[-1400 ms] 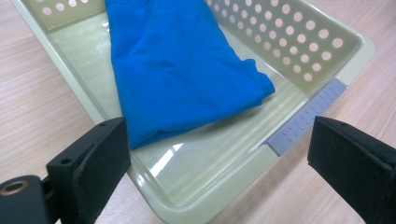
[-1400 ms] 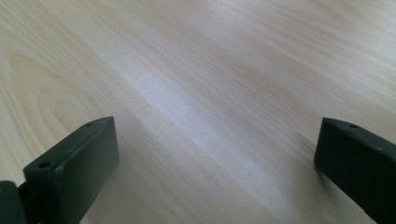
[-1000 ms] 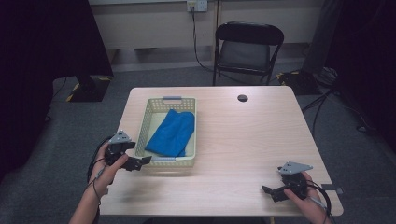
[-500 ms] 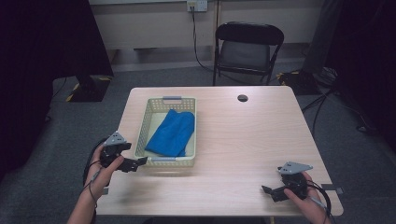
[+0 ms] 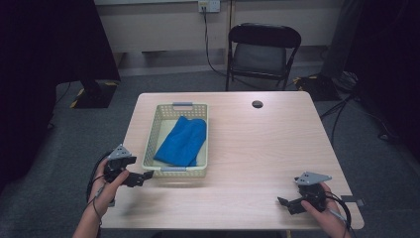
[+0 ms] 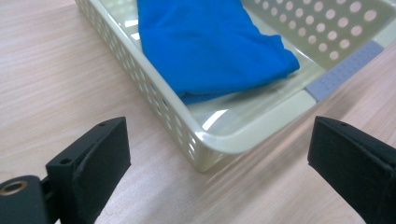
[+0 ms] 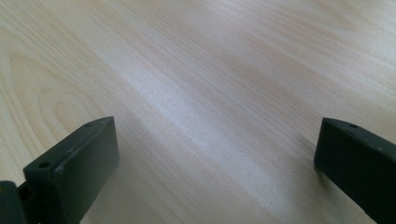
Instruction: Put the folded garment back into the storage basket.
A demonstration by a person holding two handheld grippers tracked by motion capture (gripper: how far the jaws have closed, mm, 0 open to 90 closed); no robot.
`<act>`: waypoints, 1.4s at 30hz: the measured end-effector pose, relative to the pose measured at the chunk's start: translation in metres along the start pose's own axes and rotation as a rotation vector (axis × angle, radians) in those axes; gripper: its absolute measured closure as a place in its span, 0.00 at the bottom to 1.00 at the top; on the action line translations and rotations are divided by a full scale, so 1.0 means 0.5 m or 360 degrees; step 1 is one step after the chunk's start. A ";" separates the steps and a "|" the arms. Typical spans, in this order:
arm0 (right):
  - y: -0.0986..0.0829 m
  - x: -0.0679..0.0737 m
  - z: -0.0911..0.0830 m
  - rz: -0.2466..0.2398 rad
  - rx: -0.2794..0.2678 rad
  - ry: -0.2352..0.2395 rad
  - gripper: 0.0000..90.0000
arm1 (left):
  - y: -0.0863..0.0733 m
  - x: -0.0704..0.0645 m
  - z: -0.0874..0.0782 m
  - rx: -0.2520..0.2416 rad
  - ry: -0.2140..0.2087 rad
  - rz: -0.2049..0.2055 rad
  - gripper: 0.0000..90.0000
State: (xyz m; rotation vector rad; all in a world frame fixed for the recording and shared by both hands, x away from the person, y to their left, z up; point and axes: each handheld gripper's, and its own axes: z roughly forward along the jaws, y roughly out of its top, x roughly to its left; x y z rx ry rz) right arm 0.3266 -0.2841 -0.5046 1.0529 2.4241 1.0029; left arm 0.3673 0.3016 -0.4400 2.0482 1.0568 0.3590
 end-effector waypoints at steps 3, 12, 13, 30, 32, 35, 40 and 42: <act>0.000 0.000 0.000 0.0000 0.0000 0.0000 0.00 | -0.006 0.000 0.004 0.0004 0.0001 -0.0001 0.06; 0.000 0.000 0.000 0.0000 0.0000 0.0000 0.00 | -0.022 0.001 0.014 0.0016 0.0006 -0.0012 0.06; 0.000 0.000 0.000 0.0000 0.0000 0.0000 0.00 | -0.024 0.001 0.016 0.0016 0.0008 -0.0011 0.06; 0.000 0.000 0.000 0.0000 0.0000 0.0000 0.00 | -0.048 0.000 0.035 0.0042 0.0014 -0.0009 0.06; 0.000 0.000 0.000 0.0000 0.0000 0.0000 0.00 | -0.051 0.000 0.038 0.0044 0.0018 -0.0008 0.06; 0.000 0.000 0.000 0.0000 0.0000 0.0000 0.00 | -0.054 -0.001 0.041 0.0042 0.0020 -0.0006 0.06; 0.000 0.000 0.000 0.0000 0.0000 0.0000 0.00 | -0.064 -0.003 0.054 0.0075 0.0036 0.0023 0.06; 0.000 0.000 0.000 0.0000 0.0000 0.0000 0.00 | -0.067 -0.003 0.057 0.0102 0.0055 0.0047 0.06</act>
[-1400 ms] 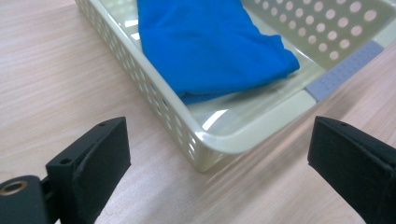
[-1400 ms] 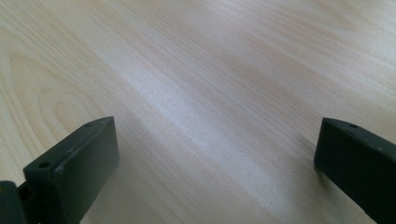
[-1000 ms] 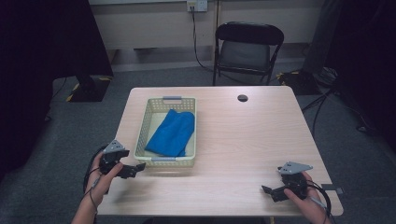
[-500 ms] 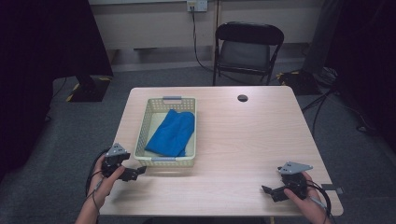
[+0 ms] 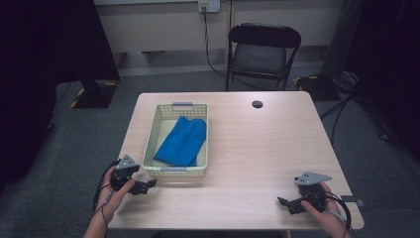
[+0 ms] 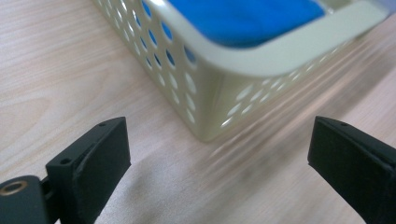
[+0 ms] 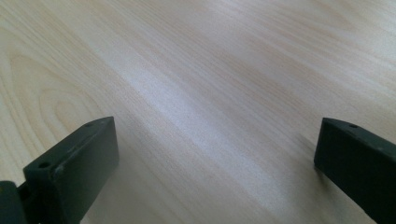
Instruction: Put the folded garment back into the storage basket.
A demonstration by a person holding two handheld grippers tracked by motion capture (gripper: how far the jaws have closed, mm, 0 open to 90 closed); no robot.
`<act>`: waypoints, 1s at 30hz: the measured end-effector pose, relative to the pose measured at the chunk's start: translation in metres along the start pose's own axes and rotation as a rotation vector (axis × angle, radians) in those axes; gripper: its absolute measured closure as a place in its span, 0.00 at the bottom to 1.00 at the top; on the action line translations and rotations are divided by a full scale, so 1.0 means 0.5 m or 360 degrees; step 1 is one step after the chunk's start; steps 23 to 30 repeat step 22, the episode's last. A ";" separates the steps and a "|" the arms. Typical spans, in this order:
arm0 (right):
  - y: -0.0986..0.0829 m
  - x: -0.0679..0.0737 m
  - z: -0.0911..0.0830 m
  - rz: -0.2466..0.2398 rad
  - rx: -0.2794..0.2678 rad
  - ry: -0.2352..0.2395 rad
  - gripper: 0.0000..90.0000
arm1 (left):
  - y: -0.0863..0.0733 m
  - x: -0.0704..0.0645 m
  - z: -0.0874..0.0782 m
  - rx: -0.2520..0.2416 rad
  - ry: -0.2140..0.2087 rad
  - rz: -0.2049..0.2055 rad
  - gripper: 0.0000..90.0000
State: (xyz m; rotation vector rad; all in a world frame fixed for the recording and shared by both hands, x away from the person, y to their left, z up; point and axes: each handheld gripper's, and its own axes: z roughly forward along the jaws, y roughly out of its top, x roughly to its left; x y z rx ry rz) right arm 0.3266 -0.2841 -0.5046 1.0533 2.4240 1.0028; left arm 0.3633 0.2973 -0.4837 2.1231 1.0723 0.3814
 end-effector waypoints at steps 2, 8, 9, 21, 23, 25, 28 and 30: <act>0.000 0.000 0.000 0.0000 0.0000 0.0000 0.00 | -0.004 0.000 0.003 0.0003 0.0004 0.0002 0.06; 0.000 0.000 0.000 0.0000 0.0000 0.0000 0.00 | -0.018 -0.002 0.011 0.0060 0.0029 0.0033 0.06; 0.000 0.000 0.000 0.0000 0.0000 0.0000 0.00 | -0.022 -0.003 0.013 0.0077 0.0038 0.0042 0.06; 0.000 0.000 0.000 0.0000 0.0000 0.0000 0.00 | -0.043 -0.007 0.017 0.0002 0.0037 0.0073 0.00; 0.000 0.000 0.000 -0.0001 0.0000 0.0000 0.00 | -0.043 -0.007 0.017 0.0002 0.0037 0.0073 0.00; 0.000 0.000 0.000 -0.0001 0.0000 0.0000 0.00 | -0.043 -0.007 0.017 0.0002 0.0037 0.0073 0.00; 0.000 0.000 0.000 -0.0001 0.0000 0.0000 0.00 | -0.043 -0.007 0.017 0.0002 0.0037 0.0073 0.00; 0.000 0.000 0.000 -0.0001 0.0000 0.0000 0.00 | -0.043 -0.007 0.017 0.0002 0.0037 0.0073 0.00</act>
